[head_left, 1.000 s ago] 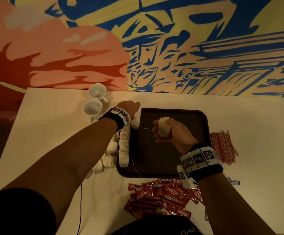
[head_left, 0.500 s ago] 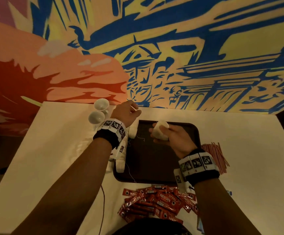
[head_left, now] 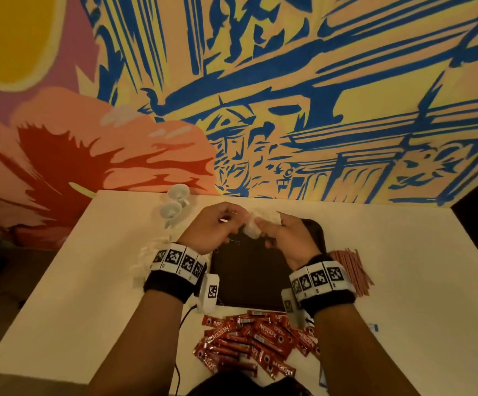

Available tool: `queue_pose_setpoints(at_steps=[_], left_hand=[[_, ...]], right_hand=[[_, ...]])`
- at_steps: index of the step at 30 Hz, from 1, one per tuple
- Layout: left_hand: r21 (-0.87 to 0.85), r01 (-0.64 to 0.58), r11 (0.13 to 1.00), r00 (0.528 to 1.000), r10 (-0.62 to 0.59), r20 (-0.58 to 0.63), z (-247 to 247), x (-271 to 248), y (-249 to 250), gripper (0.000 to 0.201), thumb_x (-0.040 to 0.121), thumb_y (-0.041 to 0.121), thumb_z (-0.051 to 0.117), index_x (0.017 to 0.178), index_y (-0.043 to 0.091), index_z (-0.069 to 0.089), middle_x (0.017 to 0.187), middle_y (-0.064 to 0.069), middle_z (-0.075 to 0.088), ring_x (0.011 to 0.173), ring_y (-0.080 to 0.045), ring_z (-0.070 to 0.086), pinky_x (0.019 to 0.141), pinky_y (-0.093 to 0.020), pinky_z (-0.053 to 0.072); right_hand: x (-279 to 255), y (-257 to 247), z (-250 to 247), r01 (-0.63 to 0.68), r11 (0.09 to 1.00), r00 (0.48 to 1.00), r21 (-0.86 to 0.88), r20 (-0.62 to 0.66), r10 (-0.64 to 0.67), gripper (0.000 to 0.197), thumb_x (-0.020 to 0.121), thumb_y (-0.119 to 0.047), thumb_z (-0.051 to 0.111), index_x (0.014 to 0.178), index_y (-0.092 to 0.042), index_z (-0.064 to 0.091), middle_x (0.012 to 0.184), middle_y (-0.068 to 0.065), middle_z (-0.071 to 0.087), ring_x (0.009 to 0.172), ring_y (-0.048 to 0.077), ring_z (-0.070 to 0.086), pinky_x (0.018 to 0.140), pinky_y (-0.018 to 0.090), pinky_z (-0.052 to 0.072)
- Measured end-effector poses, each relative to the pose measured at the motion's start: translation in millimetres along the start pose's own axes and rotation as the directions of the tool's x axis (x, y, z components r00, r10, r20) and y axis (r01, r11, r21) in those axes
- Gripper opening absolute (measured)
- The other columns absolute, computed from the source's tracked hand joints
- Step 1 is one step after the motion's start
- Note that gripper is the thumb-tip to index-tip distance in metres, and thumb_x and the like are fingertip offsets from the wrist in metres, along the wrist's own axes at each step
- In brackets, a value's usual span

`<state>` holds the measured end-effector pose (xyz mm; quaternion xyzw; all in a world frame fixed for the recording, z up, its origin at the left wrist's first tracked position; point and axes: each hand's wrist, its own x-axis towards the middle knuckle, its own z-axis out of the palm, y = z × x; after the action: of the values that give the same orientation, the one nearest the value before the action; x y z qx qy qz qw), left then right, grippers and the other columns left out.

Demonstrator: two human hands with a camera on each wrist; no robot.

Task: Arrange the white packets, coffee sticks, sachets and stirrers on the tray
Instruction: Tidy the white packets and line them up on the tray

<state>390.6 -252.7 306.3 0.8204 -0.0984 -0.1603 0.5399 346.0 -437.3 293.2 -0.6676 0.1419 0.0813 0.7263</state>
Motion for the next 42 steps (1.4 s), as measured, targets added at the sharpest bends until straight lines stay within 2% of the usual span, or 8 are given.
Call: queue_pose_setpoints(at_steps=[5, 13, 18, 26, 31, 35, 38, 42], left_hand=[[-0.024, -0.011, 1.0, 1.0, 0.011, 0.013, 13, -24, 2, 0.028, 0.092, 0.031, 0.071, 0.116, 0.016, 0.067, 0.102, -0.003, 0.073, 0.086, -0.012, 0.071, 0.065, -0.023, 0.055], [-0.034, -0.065, 0.997, 0.996, 0.062, -0.064, 24, -51, 22, 0.015, 0.096, 0.026, 0.066, 0.103, 0.013, 0.068, 0.094, -0.005, 0.074, 0.079, -0.012, 0.07, 0.065, -0.025, 0.056], [-0.01, -0.101, 0.995, 0.992, 0.1, -0.073, 33, -67, 20, 0.016, 0.093, 0.03, 0.068, 0.093, 0.015, 0.074, 0.085, 0.0, 0.073, 0.077, -0.009, 0.067, 0.067, -0.029, 0.054], [0.132, -0.093, 0.987, 0.995, 0.096, -0.015, 36, -83, 30, 0.012, 0.085, 0.037, 0.077, 0.084, 0.025, 0.078, 0.083, -0.003, 0.075, 0.082, -0.031, 0.068, 0.077, -0.043, 0.054], [0.159, -0.065, 0.985, 0.997, 0.072, -0.038, 38, -88, 33, 0.025, 0.086, 0.034, 0.077, 0.062, 0.032, 0.07, 0.055, 0.014, 0.062, 0.057, -0.003, 0.056, 0.061, -0.014, 0.042], [0.173, -0.038, 0.984, 0.999, 0.042, -0.02, 28, -89, 29, 0.03, 0.085, 0.033, 0.078, 0.057, 0.03, 0.07, 0.055, 0.012, 0.06, 0.053, 0.001, 0.052, 0.053, -0.009, 0.039], [0.084, -0.023, 0.996, 0.994, 0.031, -0.102, 12, -88, 19, 0.037, 0.088, 0.03, 0.075, 0.074, -0.003, 0.066, 0.064, -0.001, 0.065, 0.059, -0.003, 0.06, 0.055, -0.012, 0.045], [0.038, -0.001, 0.999, 0.968, 0.011, -0.25, -10, -83, 0, 0.035, 0.092, 0.024, 0.072, 0.088, -0.01, 0.064, 0.078, -0.018, 0.069, 0.058, -0.006, 0.063, 0.055, -0.016, 0.05]], right_hand=[[-19, -3, -7, 0.079, 0.997, 0.996, -0.02, 0.032, -0.078, 0.015, 0.093, -0.019, 0.073, 0.107, -0.017, 0.073, 0.086, 0.003, 0.07, 0.079, 0.017, 0.059, 0.066, 0.031, 0.048], [-43, -17, -14, 0.151, 0.985, 0.985, -0.08, 0.096, -0.143, 0.019, 0.091, -0.029, 0.077, 0.079, -0.016, 0.071, 0.068, 0.002, 0.054, 0.066, 0.016, 0.047, 0.057, 0.026, 0.038], [-55, -22, -23, 0.253, 0.957, 0.966, -0.139, 0.088, -0.243, 0.014, 0.092, -0.024, 0.076, 0.094, -0.011, 0.076, 0.061, -0.016, 0.066, 0.057, -0.005, 0.059, 0.057, 0.013, 0.043], [-66, -21, -27, 0.321, 0.916, 0.94, -0.242, 0.199, -0.277, 0.021, 0.091, -0.024, 0.076, 0.091, -0.003, 0.078, 0.059, -0.011, 0.063, 0.054, -0.002, 0.053, 0.054, 0.014, 0.04], [-63, -30, -26, 0.355, 0.891, 0.926, -0.285, 0.238, -0.293, 0.014, 0.091, -0.017, 0.076, 0.093, -0.003, 0.078, 0.056, -0.019, 0.066, 0.055, -0.007, 0.058, 0.057, 0.007, 0.04], [-60, -31, -23, 0.229, 0.942, 0.96, -0.245, 0.218, -0.176, 0.021, 0.091, -0.032, 0.075, 0.103, -0.015, 0.078, 0.069, -0.016, 0.066, 0.065, 0.002, 0.056, 0.058, 0.017, 0.042], [-54, -30, -24, 0.051, 0.986, 0.992, -0.157, 0.125, -0.031, 0.028, 0.095, -0.042, 0.07, 0.115, -0.022, 0.069, 0.094, -0.002, 0.061, 0.079, 0.013, 0.052, 0.058, 0.024, 0.044], [-46, -23, -26, -0.124, 0.985, 0.987, 0.119, 0.115, 0.111, 0.02, 0.098, -0.012, 0.059, 0.117, -0.006, 0.059, 0.098, 0.012, 0.054, 0.075, 0.018, 0.054, 0.056, 0.029, 0.047]])
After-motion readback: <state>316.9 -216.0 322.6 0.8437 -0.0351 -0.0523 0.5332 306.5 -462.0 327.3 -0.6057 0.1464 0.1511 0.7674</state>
